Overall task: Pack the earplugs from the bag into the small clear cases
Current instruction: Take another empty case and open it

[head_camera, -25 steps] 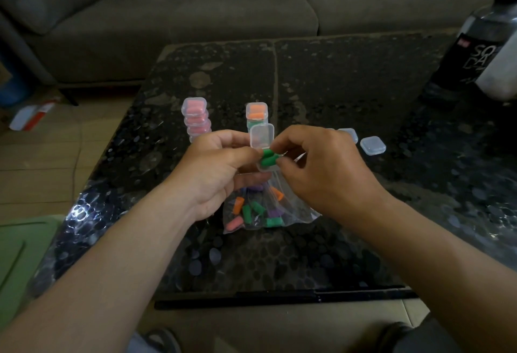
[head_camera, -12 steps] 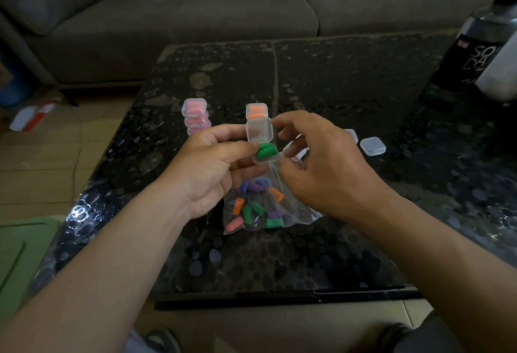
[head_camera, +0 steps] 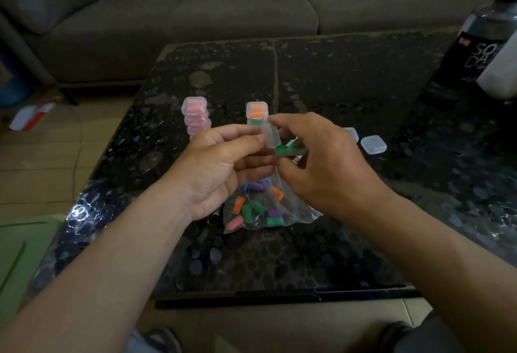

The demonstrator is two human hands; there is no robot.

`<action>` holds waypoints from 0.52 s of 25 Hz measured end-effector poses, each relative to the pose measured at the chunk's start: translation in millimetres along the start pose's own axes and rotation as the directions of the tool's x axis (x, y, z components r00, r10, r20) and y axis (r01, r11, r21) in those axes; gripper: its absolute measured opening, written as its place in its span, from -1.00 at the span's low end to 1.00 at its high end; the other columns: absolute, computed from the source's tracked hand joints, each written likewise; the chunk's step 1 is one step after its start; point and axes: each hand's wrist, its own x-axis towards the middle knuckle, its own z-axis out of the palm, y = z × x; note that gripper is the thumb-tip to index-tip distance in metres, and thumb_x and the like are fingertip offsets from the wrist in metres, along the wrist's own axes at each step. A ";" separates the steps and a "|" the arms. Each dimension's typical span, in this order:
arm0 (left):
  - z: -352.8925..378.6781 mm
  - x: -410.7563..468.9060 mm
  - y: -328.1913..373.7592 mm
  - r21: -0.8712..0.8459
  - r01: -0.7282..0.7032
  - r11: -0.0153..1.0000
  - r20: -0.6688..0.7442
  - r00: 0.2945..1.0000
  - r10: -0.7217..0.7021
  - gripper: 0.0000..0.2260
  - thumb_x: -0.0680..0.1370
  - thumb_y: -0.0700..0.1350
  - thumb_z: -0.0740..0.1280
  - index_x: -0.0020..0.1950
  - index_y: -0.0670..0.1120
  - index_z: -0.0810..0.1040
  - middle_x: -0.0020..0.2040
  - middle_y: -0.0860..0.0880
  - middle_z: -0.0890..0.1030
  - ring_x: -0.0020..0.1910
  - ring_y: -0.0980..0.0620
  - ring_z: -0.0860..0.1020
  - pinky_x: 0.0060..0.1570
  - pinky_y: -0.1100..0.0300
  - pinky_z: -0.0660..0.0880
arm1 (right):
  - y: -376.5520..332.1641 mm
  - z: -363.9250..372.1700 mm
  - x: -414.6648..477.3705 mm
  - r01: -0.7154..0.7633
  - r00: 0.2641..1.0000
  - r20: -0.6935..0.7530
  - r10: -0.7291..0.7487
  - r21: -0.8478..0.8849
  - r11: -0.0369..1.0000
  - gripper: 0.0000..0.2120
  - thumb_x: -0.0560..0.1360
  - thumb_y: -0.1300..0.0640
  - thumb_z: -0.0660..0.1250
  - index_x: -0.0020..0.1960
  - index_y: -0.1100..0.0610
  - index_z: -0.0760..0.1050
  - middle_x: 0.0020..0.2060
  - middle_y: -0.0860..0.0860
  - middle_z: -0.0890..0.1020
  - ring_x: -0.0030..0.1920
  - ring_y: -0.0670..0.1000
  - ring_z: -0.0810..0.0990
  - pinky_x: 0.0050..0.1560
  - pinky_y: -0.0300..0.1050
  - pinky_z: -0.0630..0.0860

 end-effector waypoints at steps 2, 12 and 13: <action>1.3 -0.4 -1.6 0.020 -0.022 1.000 0.017 1.000 0.022 -0.69 0.55 -0.16 0.38 0.27 -0.22 0.62 0.05 -0.21 0.73 -0.06 -0.07 0.73 -0.16 0.18 0.65 | 0.0 1.0 -0.3 0.007 1.000 -0.005 -0.007 -0.010 1.000 -0.47 0.49 0.20 0.44 0.43 0.01 0.45 0.18 -0.04 0.56 0.10 -0.13 0.52 -0.04 -0.43 0.42; 0.0 0.9 -3.6 0.141 -0.119 0.983 -0.032 0.992 0.125 -0.79 0.60 -0.19 0.34 0.21 -0.10 0.67 0.00 -0.14 0.75 -0.08 -0.08 0.74 -0.15 0.11 0.65 | -4.5 -0.2 -0.9 0.020 0.998 -0.062 -0.017 0.053 0.998 -0.82 0.49 0.15 0.44 0.08 0.05 0.53 -0.03 -0.08 0.57 -0.08 -0.10 0.58 -0.13 -0.16 0.57; -0.9 1.1 -3.9 0.158 -0.127 0.979 -0.029 0.991 0.133 -0.79 0.60 -0.20 0.34 0.20 -0.09 0.67 -0.02 -0.14 0.76 -0.09 -0.07 0.74 -0.15 0.10 0.65 | -4.9 -0.4 -0.7 0.015 0.998 -0.064 -0.012 0.050 0.999 -0.84 0.50 0.15 0.44 0.05 0.06 0.52 -0.05 -0.08 0.57 -0.09 -0.10 0.58 -0.13 -0.14 0.57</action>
